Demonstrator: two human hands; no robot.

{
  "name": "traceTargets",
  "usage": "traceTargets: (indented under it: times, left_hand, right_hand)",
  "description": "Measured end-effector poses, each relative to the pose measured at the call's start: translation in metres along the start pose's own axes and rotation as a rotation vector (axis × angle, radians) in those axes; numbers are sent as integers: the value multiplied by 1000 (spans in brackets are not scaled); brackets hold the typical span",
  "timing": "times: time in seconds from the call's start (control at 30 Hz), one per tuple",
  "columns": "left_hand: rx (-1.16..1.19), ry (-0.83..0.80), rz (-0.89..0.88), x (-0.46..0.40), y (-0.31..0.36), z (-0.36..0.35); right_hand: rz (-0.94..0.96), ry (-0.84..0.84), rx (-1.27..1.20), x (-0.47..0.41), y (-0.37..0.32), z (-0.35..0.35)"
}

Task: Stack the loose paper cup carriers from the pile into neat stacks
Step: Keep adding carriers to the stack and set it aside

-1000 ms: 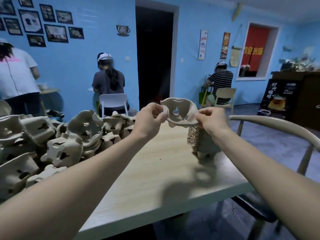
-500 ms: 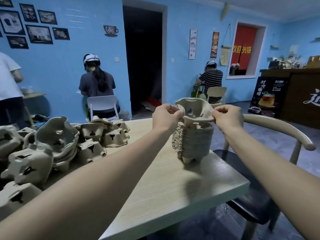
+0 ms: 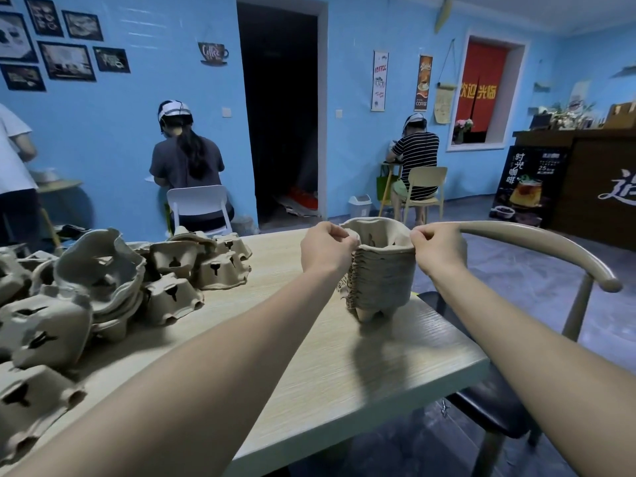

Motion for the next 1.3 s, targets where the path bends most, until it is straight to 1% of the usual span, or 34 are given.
traceTargets:
  times: [0.13, 0.23, 0.4, 0.5, 0.63, 0.87, 0.97, 1.07, 1.17, 1.3]
  left_hand:
    - [-33, -24, -49, 2, 1, -1]
    - [-83, -50, -82, 4, 1, 6]
    - [-195, -76, -157, 9, -10, 37]
    - [-319, -86, -205, 13, -23, 66]
    - [-457, -94, -210, 15, -48, 109]
    - [-655, -75, -176, 7, -98, 169]
    - [-740, -53, -156, -3, -117, 183]
    - [-821, -37, -179, -10, -133, 186]
    - [-848, -42, -174, -15, -149, 182]
    - [-810, -37, -166, -25, -172, 178]
  right_hand:
    - [13, -38, 47, 5, 3, -2]
    - [40, -29, 80, 6, 1, -4]
    - [218, -20, 134, 18, -27, -12]
    - [312, -54, 124, 38, -48, -29]
    - [397, -141, 64, 66, -74, -66]
    - [322, -327, 10, 96, -87, -142]
    - [293, -389, 9, 101, -87, -175]
    - [270, -436, 29, 100, -84, -206]
    - [272, -473, 59, 95, -80, -235]
    - [261, -512, 85, 83, -76, -270]
Point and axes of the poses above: each hand's wrist, its own x-axis away from the middle knuckle, its own z-axis out of the back of the hand, y = z × x, the point moved 3 cm from there along -x, towards the middle knuckle
